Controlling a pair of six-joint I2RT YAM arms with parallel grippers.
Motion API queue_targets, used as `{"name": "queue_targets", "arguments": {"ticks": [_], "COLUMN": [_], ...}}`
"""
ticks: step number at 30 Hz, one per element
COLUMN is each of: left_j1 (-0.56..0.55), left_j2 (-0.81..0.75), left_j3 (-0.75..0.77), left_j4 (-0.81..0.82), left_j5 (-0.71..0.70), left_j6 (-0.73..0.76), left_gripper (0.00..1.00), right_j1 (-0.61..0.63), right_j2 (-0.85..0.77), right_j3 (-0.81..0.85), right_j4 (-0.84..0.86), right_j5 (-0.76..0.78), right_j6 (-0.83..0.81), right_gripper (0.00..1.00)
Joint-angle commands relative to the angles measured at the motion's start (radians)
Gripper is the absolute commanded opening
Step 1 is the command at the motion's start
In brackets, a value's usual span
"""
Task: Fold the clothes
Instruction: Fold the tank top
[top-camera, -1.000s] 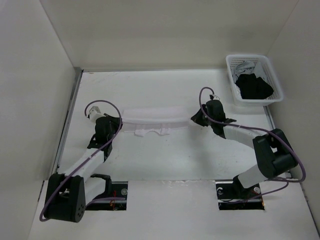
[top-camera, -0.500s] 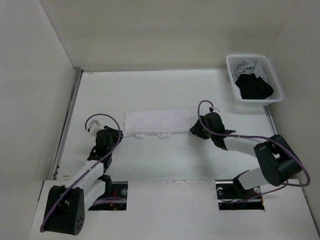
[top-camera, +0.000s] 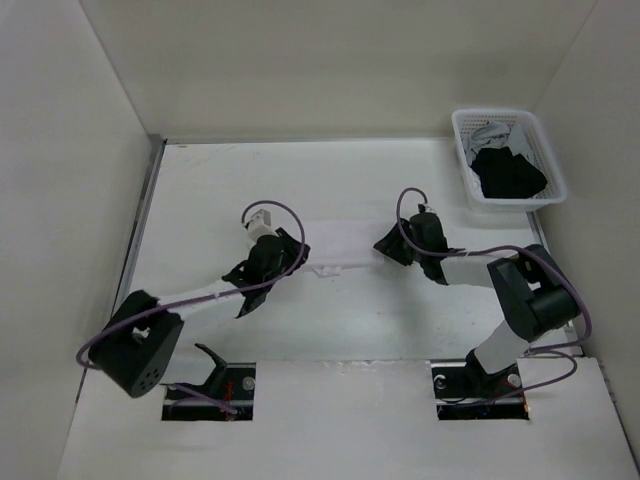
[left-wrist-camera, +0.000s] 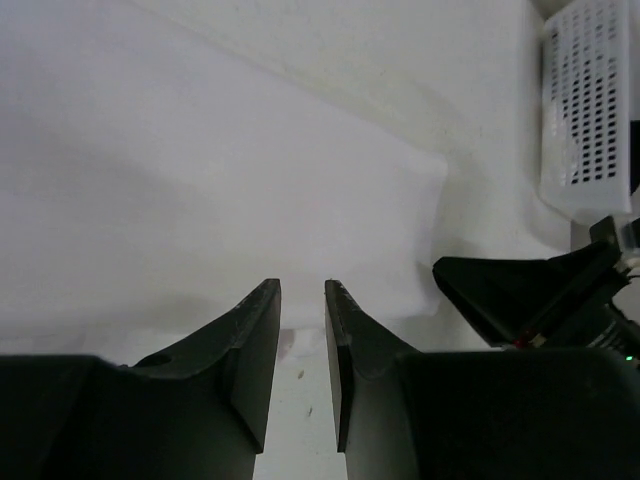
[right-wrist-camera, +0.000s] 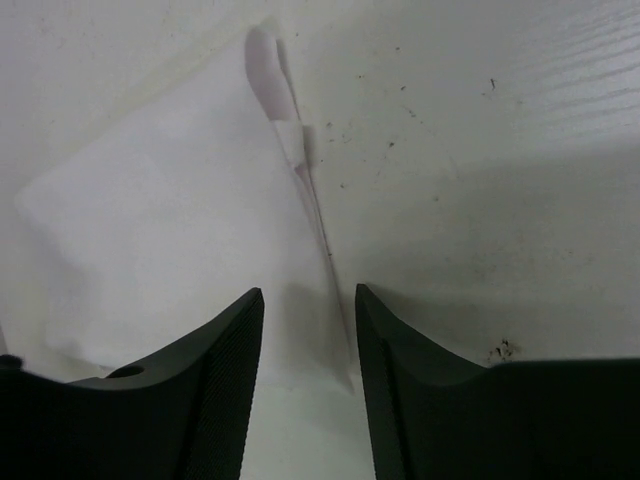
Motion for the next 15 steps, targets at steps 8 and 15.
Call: {"name": "queue_targets", "arguments": {"ticks": [8, 15], "left_j1": [-0.036, -0.058], "left_j2": [0.204, 0.172], "left_j3": [-0.048, -0.118], "left_j4": [0.201, 0.192], "left_j5": [0.019, 0.037], "left_j6": [-0.079, -0.116], "left_gripper": [0.2, 0.19], "right_j1": [-0.036, -0.059], "right_j2": [0.123, 0.079], "right_j3": [-0.019, -0.08], "right_j4": [0.188, 0.301], "right_j5": [-0.121, -0.073], "right_j6": [0.149, 0.186], "right_gripper": [0.31, 0.1]}}
